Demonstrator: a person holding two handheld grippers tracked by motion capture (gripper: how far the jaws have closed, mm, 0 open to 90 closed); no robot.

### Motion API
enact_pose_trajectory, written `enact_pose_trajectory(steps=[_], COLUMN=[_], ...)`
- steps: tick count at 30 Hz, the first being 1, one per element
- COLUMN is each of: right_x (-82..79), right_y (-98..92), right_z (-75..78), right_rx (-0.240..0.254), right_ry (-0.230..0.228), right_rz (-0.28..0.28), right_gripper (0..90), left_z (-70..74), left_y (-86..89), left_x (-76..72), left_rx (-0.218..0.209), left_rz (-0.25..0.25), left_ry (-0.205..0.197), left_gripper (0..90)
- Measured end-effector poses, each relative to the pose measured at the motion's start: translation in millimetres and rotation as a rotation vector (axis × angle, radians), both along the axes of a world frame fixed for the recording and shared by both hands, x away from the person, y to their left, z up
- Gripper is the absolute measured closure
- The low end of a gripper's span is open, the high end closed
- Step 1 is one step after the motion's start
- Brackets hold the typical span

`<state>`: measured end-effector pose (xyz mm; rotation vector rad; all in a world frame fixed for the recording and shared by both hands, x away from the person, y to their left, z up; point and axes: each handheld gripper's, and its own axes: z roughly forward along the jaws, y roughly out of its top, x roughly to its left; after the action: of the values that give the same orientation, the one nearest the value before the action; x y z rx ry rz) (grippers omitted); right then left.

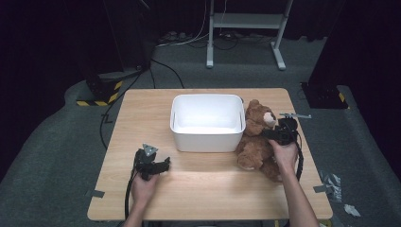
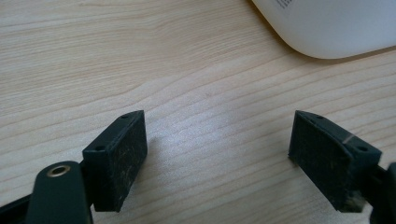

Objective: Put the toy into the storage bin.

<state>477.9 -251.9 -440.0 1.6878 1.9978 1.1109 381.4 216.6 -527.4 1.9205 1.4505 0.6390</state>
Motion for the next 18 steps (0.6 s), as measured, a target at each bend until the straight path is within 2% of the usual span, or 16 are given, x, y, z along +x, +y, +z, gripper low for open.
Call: enact_pose_trajectory(steps=[10, 18], right_x=[6.3, 14.8], right_y=[4.7, 7.4], right_z=[-7.8, -23.2], right_rx=[0.019, 0.049], right_ry=[0.025, 0.078], right_rz=[0.010, 0.034], right_gripper=[15.8, 15.8], left_z=[-0.1, -0.1], left_y=[0.0, -0.3], left_x=[0.0, -0.2], left_rx=[-0.001, -0.003], left_rz=[0.000, 0.004], left_ry=[-0.001, 0.002], left_gripper=[19.3, 19.3])
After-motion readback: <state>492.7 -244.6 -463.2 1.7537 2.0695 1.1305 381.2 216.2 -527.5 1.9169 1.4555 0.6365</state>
